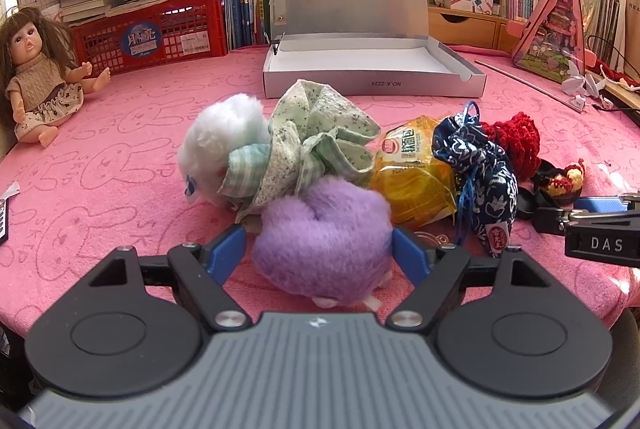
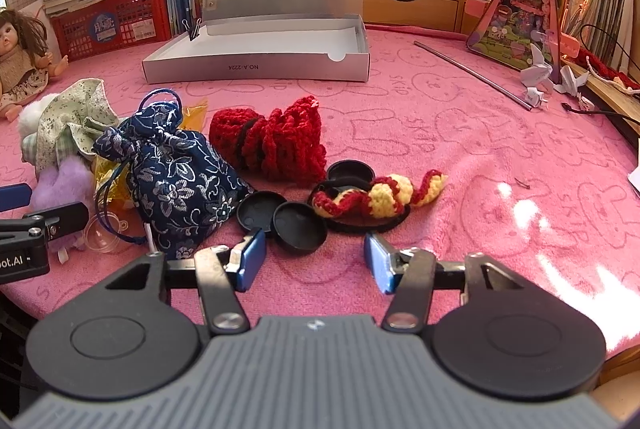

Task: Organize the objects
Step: 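Close the left gripper on the purple plush while the right gripper grasps a black lid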

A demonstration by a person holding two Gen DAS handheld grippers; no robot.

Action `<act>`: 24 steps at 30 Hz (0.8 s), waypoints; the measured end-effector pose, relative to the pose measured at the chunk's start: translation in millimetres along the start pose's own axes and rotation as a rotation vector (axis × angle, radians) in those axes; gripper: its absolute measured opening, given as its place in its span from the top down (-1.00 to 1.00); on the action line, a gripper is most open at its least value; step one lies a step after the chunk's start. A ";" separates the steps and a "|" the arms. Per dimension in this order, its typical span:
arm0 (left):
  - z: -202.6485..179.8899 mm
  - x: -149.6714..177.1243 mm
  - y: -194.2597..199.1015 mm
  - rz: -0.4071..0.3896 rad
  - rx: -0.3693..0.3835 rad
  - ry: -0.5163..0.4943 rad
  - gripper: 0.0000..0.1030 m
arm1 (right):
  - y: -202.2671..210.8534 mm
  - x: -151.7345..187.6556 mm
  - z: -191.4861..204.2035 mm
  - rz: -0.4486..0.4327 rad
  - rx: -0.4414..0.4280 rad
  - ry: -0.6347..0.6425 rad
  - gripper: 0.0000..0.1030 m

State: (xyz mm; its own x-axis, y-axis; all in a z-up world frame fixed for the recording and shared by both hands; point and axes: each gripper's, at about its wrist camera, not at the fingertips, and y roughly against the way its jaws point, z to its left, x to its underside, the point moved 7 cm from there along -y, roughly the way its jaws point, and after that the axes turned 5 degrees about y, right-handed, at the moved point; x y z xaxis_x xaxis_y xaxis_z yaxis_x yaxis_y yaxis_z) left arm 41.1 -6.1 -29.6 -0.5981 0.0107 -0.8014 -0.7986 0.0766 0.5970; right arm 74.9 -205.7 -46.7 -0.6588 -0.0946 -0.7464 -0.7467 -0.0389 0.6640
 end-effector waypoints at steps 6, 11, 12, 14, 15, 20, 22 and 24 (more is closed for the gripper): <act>1.0 -1.4 -7.7 0.018 -0.004 0.019 -0.61 | -0.1 -0.4 3.7 -0.009 -0.002 0.010 -0.02; 2.3 2.0 -13.4 0.035 0.000 0.016 -0.60 | -1.5 -2.2 3.8 -0.015 -0.002 0.011 -0.01; 2.8 2.2 -13.4 0.035 0.005 0.020 -0.54 | -1.8 -2.5 3.7 -0.016 -0.002 0.008 -0.01; 3.5 2.4 -12.4 0.034 0.015 0.027 -0.50 | -2.3 -3.1 3.7 -0.016 -0.002 0.007 0.00; 3.1 2.8 -12.0 0.033 0.014 0.023 -0.50 | -2.4 -3.0 4.2 -0.016 -0.004 0.008 0.03; 0.8 2.7 -4.4 0.013 0.011 0.002 -0.48 | -0.1 -2.9 6.8 -0.021 -0.004 0.016 0.26; 0.5 1.0 -0.1 0.003 0.015 0.004 -0.48 | 1.1 -3.0 8.1 -0.019 -0.005 0.020 0.31; -0.3 -1.5 3.6 -0.006 0.022 0.006 -0.48 | 1.8 -3.2 9.9 -0.020 0.002 0.035 0.32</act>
State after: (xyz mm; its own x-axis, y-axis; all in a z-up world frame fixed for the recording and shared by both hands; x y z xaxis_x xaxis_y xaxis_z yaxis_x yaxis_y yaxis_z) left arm 39.1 -6.2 -26.2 -0.5936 0.0040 -0.8048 -0.8006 0.0991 0.5910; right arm 74.8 -195.7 -43.5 -0.6404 -0.1290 -0.7571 -0.7596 -0.0388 0.6492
